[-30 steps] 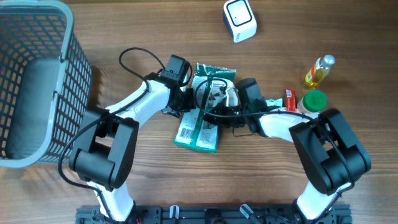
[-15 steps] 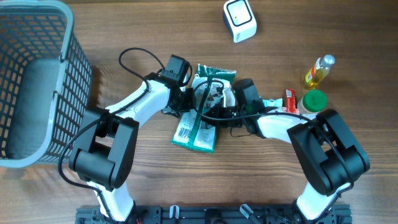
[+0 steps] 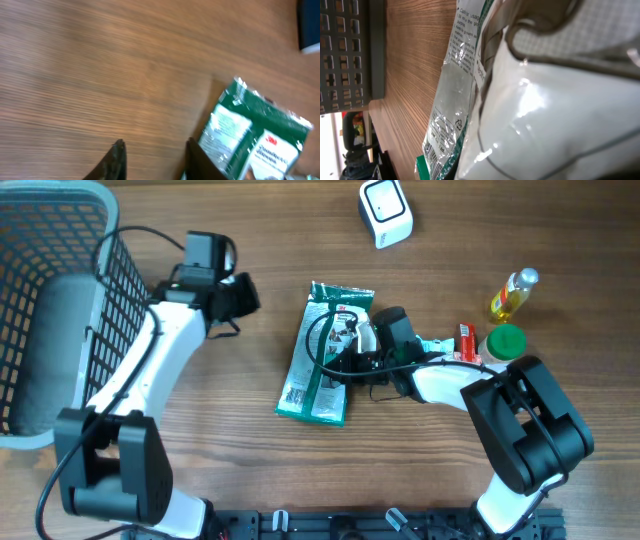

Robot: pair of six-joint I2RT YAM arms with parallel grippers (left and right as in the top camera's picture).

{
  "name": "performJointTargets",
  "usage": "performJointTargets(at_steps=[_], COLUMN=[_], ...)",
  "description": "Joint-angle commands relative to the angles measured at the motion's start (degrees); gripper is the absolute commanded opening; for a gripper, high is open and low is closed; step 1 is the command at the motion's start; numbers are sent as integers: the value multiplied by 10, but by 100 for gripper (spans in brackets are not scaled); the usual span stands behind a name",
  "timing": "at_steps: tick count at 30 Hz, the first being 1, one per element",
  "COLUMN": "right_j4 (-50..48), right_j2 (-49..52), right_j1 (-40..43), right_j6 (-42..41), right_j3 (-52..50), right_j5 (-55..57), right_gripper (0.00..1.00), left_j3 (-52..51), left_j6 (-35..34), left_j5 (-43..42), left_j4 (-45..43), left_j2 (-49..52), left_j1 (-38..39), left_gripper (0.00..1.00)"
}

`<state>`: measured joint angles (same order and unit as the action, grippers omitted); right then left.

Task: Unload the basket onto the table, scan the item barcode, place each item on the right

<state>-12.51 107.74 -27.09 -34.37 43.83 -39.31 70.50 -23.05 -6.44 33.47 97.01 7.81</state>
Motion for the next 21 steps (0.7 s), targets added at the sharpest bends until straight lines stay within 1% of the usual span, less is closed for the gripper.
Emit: performJointTargets(at_steps=[1, 2, 3, 7, 21], right_j4=[-3, -3, -3, -3, 0], right_j2=[8, 8, 8, 8, 8], right_j1=[-2, -2, -2, -2, -2], right_j6=[14, 14, 14, 14, 12], right_j3=[-3, -3, -3, -3, -3], right_j5=[7, 7, 7, 8, 7], right_gripper=[4, 4, 4, 4, 4], left_j3=[3, 3, 3, 3, 3], left_j6=[3, 3, 3, 3, 3], left_j5=[23, 22, 22, 23, 23], left_j4=[10, 14, 20, 45, 45], left_j2=[1, 1, 1, 1, 1], left_j1=[-28, -31, -32, -31, -31], left_gripper=[40, 73, 100, 100, 100])
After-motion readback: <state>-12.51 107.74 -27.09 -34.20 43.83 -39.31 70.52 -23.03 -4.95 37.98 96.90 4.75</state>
